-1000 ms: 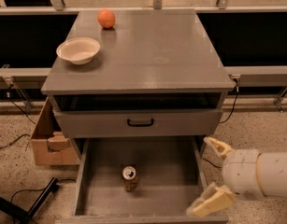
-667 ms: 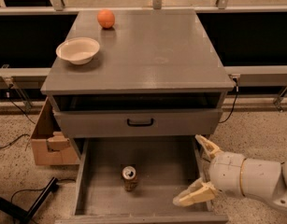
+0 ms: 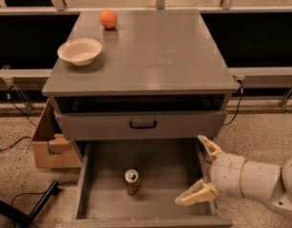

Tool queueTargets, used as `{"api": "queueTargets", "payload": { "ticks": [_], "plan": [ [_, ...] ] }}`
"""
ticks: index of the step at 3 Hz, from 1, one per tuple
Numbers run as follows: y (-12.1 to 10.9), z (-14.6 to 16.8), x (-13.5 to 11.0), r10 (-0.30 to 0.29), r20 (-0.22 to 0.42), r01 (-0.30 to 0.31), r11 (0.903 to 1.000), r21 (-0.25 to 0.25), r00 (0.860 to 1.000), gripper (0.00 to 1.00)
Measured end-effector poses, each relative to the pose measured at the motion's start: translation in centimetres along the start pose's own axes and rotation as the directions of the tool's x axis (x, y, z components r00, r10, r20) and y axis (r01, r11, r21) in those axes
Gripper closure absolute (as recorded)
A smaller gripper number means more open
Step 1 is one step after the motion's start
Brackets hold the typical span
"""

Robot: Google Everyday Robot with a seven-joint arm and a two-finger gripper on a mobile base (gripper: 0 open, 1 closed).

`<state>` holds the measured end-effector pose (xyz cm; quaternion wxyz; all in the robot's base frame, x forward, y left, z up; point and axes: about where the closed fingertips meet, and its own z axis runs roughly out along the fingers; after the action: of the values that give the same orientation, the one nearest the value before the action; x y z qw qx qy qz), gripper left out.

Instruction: Pick orange can from middle drawer and place on counter

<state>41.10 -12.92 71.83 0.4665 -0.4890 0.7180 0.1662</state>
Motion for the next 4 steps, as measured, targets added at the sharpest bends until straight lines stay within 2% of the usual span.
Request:
{"api": "queueTargets", "payload": {
  "ticks": [1, 2, 3, 4],
  "plan": [
    [0.3, 3.1, 1.8, 0.039, 0.038, -0.039, 0.9991, -0.017, 0.999, 0.0],
    [-0.5, 12.1, 5.2, 0.06, 0.126, -0.054, 0.9974, -0.048, 0.99, 0.0],
    [-0.7, 17.6, 8.4, 0.112, 0.188, -0.096, 0.9911, -0.093, 0.976, 0.0],
    [1.3, 22.5, 12.8, 0.208, 0.227, -0.171, 0.9703, -0.171, 0.952, 0.0]
  ]
}}
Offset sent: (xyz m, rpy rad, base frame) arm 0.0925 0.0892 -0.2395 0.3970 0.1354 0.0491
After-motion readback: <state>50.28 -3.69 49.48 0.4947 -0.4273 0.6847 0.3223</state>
